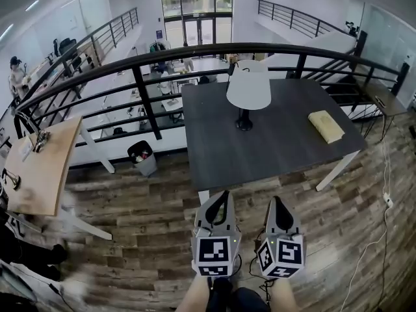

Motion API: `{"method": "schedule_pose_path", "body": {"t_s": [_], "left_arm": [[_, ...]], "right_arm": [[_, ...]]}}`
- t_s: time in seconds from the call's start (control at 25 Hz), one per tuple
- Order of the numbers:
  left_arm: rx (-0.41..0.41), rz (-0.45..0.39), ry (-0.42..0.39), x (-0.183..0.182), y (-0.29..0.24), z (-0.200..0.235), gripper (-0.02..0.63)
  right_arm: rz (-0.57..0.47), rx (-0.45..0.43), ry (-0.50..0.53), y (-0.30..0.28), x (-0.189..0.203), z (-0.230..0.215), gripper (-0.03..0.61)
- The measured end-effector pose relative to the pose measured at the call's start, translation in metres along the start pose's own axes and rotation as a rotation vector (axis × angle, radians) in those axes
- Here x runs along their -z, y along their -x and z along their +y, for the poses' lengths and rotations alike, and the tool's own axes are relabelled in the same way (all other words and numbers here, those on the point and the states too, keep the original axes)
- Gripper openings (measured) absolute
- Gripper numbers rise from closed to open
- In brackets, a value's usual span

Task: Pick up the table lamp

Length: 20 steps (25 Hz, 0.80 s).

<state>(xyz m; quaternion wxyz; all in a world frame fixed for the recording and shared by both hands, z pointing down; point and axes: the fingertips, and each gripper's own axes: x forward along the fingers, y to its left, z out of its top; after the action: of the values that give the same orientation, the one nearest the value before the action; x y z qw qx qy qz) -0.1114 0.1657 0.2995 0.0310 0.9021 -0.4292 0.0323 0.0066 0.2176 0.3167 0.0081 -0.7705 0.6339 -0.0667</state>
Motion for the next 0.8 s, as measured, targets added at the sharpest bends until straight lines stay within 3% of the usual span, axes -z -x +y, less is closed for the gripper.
{"method": "schedule_pose_path", "body": {"t_s": [0.28,0.8], "left_arm": [[0.017,0.015,0.015,0.009,-0.028,0.027,0.017],[0.005,0.039,0.018,0.019,-0.078,0.032,0.017]], "right_arm": [[0.023,0.027,0.007,-0.034,0.008,0.007,0.009],[0.051,0.006,0.004,-0.086,0.016,-0.017,0.009]]}}
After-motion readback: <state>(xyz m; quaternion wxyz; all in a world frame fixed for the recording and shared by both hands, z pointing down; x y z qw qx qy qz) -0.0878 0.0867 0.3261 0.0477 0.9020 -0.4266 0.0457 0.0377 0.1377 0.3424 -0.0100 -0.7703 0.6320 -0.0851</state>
